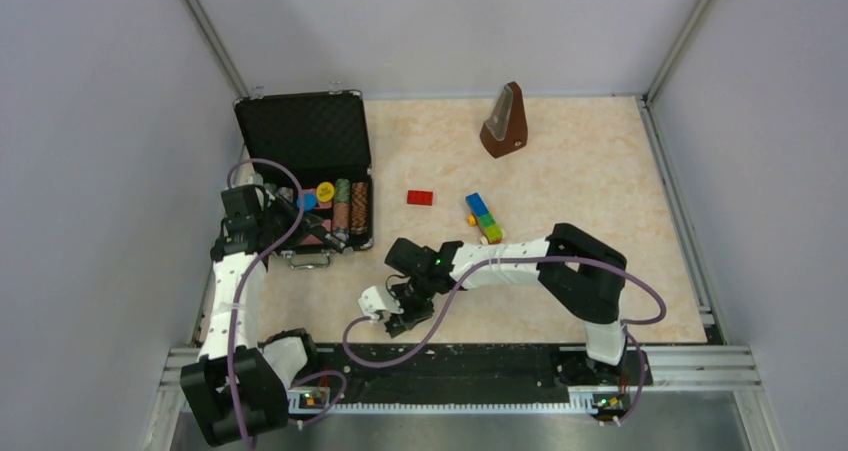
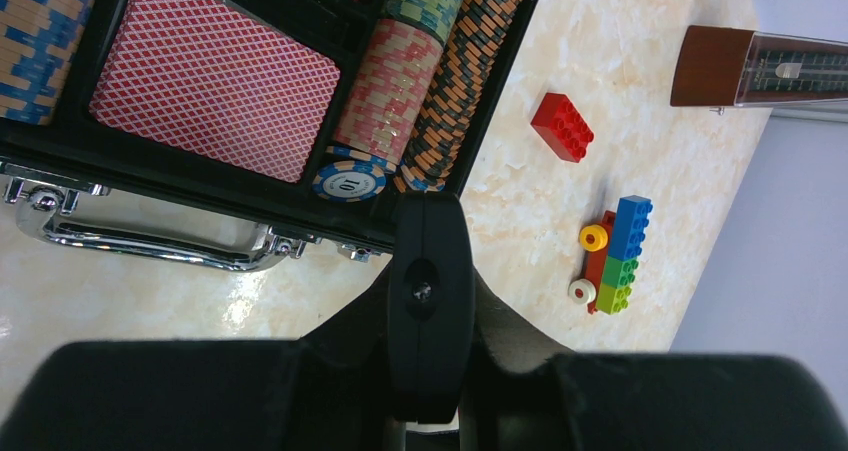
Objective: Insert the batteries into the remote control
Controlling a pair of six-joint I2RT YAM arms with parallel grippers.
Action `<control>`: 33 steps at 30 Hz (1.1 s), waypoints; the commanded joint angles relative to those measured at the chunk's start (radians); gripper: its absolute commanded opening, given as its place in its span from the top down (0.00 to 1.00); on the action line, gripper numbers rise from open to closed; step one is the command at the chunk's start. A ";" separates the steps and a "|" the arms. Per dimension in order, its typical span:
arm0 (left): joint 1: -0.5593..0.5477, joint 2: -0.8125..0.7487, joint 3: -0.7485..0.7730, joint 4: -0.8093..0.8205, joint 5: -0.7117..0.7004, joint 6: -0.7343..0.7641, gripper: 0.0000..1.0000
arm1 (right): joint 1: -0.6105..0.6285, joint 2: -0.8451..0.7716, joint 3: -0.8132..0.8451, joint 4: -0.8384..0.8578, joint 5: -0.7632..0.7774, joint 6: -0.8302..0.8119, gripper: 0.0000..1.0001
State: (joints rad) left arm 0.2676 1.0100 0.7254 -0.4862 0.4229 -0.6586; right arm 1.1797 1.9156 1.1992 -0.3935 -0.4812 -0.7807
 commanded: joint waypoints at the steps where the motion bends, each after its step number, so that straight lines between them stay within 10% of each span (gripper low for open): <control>1: 0.008 -0.019 -0.005 0.044 0.013 0.012 1.00 | -0.014 0.039 -0.035 -0.118 0.098 0.021 0.82; 33: 0.008 -0.015 -0.018 0.029 0.058 0.029 1.00 | -0.056 -0.229 -0.261 0.117 0.511 0.923 0.75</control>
State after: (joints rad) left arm 0.2676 1.0172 0.7139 -0.4858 0.4679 -0.6510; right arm 1.1343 1.7042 0.9405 -0.2134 -0.0891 0.0387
